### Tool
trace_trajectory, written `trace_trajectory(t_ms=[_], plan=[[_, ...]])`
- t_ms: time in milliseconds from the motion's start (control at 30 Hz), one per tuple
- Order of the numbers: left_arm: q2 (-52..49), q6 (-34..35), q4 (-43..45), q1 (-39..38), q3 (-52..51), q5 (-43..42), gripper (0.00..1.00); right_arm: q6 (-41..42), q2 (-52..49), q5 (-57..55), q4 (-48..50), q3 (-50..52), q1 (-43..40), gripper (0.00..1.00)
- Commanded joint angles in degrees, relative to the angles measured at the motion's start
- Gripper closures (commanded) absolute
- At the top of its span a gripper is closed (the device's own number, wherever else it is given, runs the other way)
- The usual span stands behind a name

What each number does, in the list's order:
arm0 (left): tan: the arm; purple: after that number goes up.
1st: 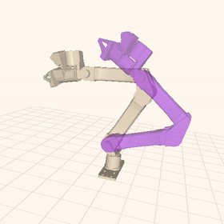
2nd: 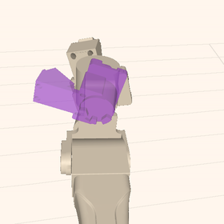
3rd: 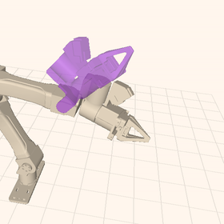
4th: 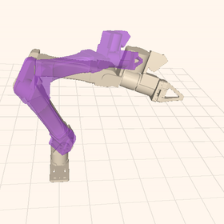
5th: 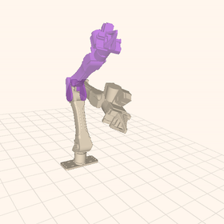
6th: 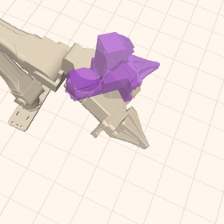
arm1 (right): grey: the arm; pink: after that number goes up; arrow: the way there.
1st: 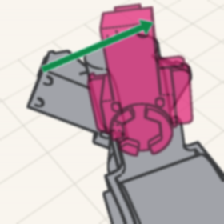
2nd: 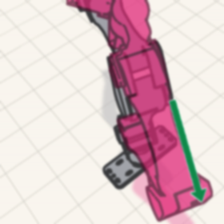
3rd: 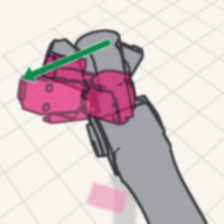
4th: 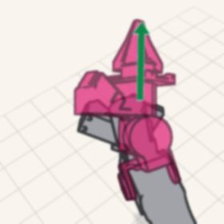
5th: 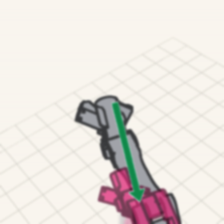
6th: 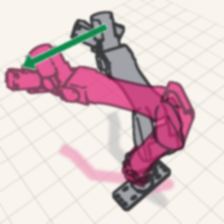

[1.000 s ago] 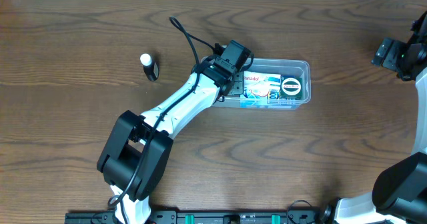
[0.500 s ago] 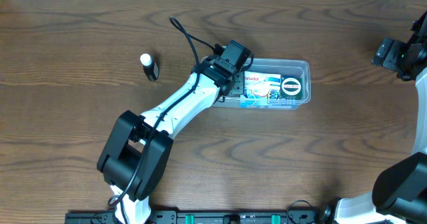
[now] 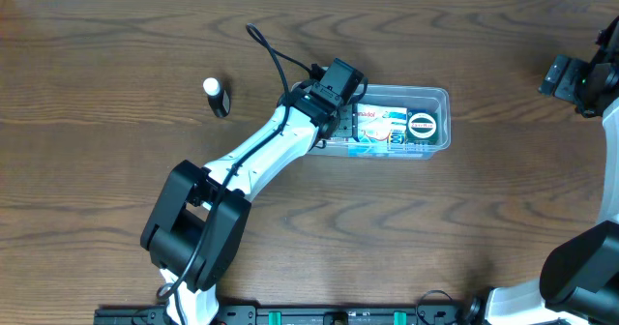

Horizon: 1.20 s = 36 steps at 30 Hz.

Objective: Pack container
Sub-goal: 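Press the red packet down into the container and open the left gripper, then move the left gripper to the dark bottle and grasp its cap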

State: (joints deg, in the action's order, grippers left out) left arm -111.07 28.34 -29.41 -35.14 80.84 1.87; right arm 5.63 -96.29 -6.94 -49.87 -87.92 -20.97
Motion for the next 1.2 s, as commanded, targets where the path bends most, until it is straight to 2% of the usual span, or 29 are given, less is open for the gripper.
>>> trace_trajectory(t_ms=[0, 300, 400, 633, 800, 867, 1167], plan=[[-0.61, -0.42, -0.15, 0.09, 0.79, 0.28, 0.26, 0.55, -0.13, -0.15, 0.07, 0.07, -0.39, 0.01], [-0.55, -0.44, -0.11, 0.11, 0.79, 0.28, 0.26, 0.55, -0.13, -0.15, 0.07, 0.07, -0.39, 0.01], [-0.04, -2.67, -0.15, 0.39, 0.96, 0.28, 0.26, 0.55, -0.13, -0.15, 0.07, 0.07, -0.39, 0.01], [6.29, -5.33, -2.08, 4.00, 1.86, 0.28, 0.27, 0.55, -0.13, -0.15, 0.07, 0.07, -0.39, 0.01], [12.98, -12.22, -3.98, 9.94, 1.86, 0.28, 0.25, 0.55, -0.13, -0.15, 0.07, 0.07, -0.39, 0.01], [14.99, -15.32, -4.55, 13.00, 1.86, 0.28, 0.19, 0.55, -0.13, -0.15, 0.07, 0.07, -0.39, 0.01], [16.20, -20.85, -4.39, 26.99, 1.79, 0.24, 0.15, 0.55, -0.13, -0.15, 0.07, 0.07, -0.39, 0.01]])
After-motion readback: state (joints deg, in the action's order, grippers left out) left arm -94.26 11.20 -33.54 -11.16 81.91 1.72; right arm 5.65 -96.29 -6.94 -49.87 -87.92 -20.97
